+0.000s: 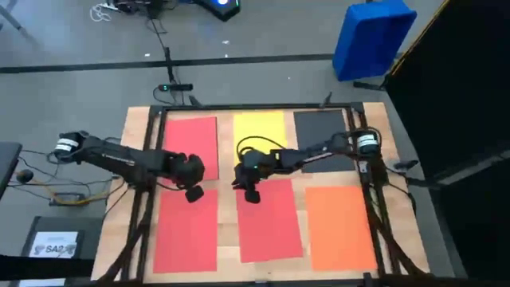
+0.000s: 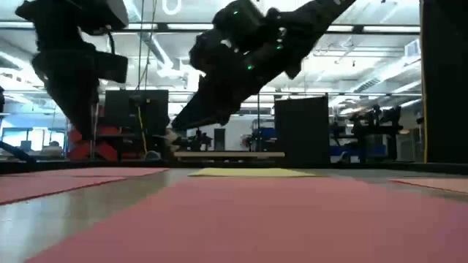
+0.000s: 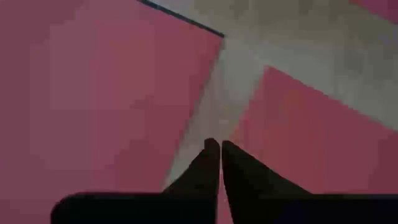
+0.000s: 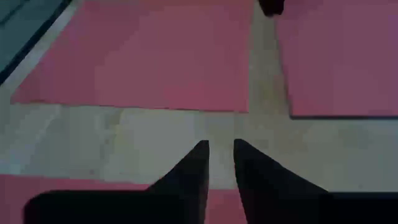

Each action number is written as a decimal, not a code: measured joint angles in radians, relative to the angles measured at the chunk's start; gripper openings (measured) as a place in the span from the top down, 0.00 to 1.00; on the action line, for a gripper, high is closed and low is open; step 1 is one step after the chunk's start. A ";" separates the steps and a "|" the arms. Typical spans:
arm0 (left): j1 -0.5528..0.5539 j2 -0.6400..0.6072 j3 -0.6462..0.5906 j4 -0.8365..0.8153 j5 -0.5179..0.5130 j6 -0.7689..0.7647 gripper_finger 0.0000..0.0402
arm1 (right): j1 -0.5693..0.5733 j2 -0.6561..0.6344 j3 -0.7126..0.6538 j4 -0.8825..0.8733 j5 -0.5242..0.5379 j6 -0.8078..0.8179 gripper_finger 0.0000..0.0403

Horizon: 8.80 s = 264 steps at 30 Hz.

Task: Organize paper
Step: Stack the red paper to the bottom center red paper, then stack the red paper on top of the red paper

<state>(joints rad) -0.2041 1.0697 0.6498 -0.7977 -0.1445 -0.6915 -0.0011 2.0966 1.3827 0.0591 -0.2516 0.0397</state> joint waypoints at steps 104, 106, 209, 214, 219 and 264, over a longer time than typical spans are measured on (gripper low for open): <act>0.276 0.447 0.085 0.301 0.136 0.429 0.78 | 0.031 -0.149 0.094 -0.411 0.301 -0.009 0.71; 0.276 0.445 0.085 0.301 0.147 0.429 0.78 | 0.031 -0.149 0.094 -0.405 0.301 -0.009 0.71; 0.512 0.365 0.064 0.180 0.171 0.692 0.44 | -0.045 0.006 0.024 -0.082 0.038 0.184 0.71; 0.513 0.379 0.064 0.185 0.161 0.705 0.34 | -0.045 0.006 0.024 -0.082 0.038 0.185 0.71; 0.529 0.423 0.066 0.221 0.176 0.718 0.28 | -0.045 0.006 0.024 -0.082 0.038 0.185 0.71; 0.532 0.442 0.091 0.217 0.194 0.713 0.56 | -0.199 0.078 0.024 0.038 -0.024 0.483 0.71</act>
<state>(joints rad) 0.3275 1.5120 0.7410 -0.5804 0.0498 0.0212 -0.2004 2.1746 1.4067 0.0974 -0.2755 0.5229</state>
